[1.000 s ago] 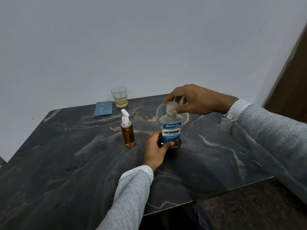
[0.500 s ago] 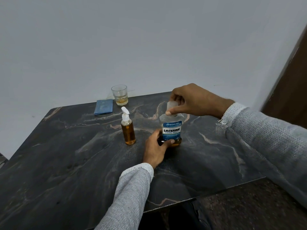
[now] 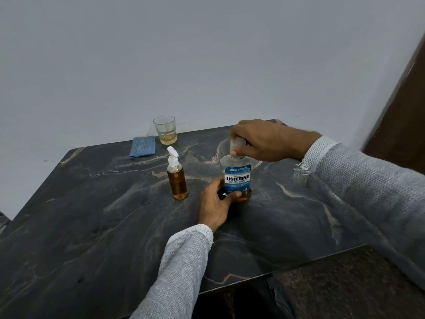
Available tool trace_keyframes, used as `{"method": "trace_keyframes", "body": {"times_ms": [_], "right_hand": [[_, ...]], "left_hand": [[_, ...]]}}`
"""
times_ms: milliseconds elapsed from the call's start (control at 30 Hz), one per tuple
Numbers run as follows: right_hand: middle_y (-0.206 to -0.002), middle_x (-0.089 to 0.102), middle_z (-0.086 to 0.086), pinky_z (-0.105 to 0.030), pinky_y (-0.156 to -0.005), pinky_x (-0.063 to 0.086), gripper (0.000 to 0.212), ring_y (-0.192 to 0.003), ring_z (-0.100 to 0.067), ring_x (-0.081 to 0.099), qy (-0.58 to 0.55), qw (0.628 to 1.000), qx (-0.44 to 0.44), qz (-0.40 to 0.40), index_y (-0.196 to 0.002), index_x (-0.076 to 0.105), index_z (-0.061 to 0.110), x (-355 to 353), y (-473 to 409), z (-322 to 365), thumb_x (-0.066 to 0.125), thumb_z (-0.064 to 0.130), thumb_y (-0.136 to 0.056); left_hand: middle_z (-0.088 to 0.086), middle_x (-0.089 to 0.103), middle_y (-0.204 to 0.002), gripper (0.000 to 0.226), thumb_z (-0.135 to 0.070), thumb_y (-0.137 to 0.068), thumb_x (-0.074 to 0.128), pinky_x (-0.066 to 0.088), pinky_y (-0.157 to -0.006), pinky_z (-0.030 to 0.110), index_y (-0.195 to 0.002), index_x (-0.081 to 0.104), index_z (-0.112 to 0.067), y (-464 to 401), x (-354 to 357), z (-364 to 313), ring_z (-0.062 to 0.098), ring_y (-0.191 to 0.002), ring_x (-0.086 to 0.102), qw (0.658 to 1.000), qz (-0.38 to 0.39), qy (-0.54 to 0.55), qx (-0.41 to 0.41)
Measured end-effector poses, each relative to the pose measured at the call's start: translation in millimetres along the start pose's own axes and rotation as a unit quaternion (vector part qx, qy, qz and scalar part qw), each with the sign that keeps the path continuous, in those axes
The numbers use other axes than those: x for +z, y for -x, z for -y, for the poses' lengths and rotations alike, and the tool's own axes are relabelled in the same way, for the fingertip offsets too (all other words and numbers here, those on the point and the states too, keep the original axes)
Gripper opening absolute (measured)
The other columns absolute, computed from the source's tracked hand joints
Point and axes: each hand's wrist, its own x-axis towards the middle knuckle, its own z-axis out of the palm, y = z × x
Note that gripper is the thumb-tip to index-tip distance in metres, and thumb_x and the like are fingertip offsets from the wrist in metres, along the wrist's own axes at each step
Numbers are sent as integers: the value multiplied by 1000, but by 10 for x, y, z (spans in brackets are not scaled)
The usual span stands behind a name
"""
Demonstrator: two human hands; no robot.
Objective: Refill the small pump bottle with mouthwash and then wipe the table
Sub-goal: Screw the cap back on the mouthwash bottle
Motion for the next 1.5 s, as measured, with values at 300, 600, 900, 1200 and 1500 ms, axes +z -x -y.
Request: {"method": "trace_keyframes", "body": {"times_ms": [300, 600, 900, 1200, 1500], "right_hand": [[-107, 59, -5, -28, -68, 35, 49, -84, -16, 51, 67, 995, 15, -67, -116, 58, 13, 100, 25, 76, 44, 55, -95], [-95, 55, 0, -29, -70, 35, 33, -81, -16, 52, 3, 1000, -4, 5, -109, 46, 15, 103, 40, 53, 38, 45, -100], [-97, 66, -4, -32, -63, 37, 53, -74, -16, 50, 145, 985, 21, -92, -111, 54, 14, 180, 17, 75, 32, 59, -96], [-65, 50, 1, -33, -53, 38, 33, -55, -16, 44, 173, 979, -92, -61, -87, 42, 17, 155, -101, 96, 23, 39, -103], [-52, 39, 3, -25, -43, 22, 43, -44, -12, 35, 249, 963, -25, -96, -73, 52, 14, 228, -164, 126, 30, 38, -101]], "left_hand": [[-2, 59, -134, 52, -18, -82, 74, 40, -96, 21, -130, 53, -23, -11, 6, -17, 8, -122, 52, 1000, -3, 2, -3], [-4, 62, -130, 49, -17, -81, 75, 38, -82, 6, -126, 56, -23, -3, 12, -25, 1, -113, 52, 1000, -10, 9, -3], [-4, 62, -128, 46, -19, -80, 76, 37, -84, 9, -121, 56, -27, -5, 13, -52, 2, -112, 53, 1000, -8, 7, -7], [-1, 62, -130, 49, -20, -81, 75, 44, -99, 27, -126, 56, -22, 4, 22, -33, 11, -120, 55, 1000, -16, -7, -3], [-1, 62, -130, 51, -22, -80, 76, 44, -100, 29, -128, 56, -20, 16, 16, -46, 14, -121, 56, 1000, -18, -12, -4]]}}
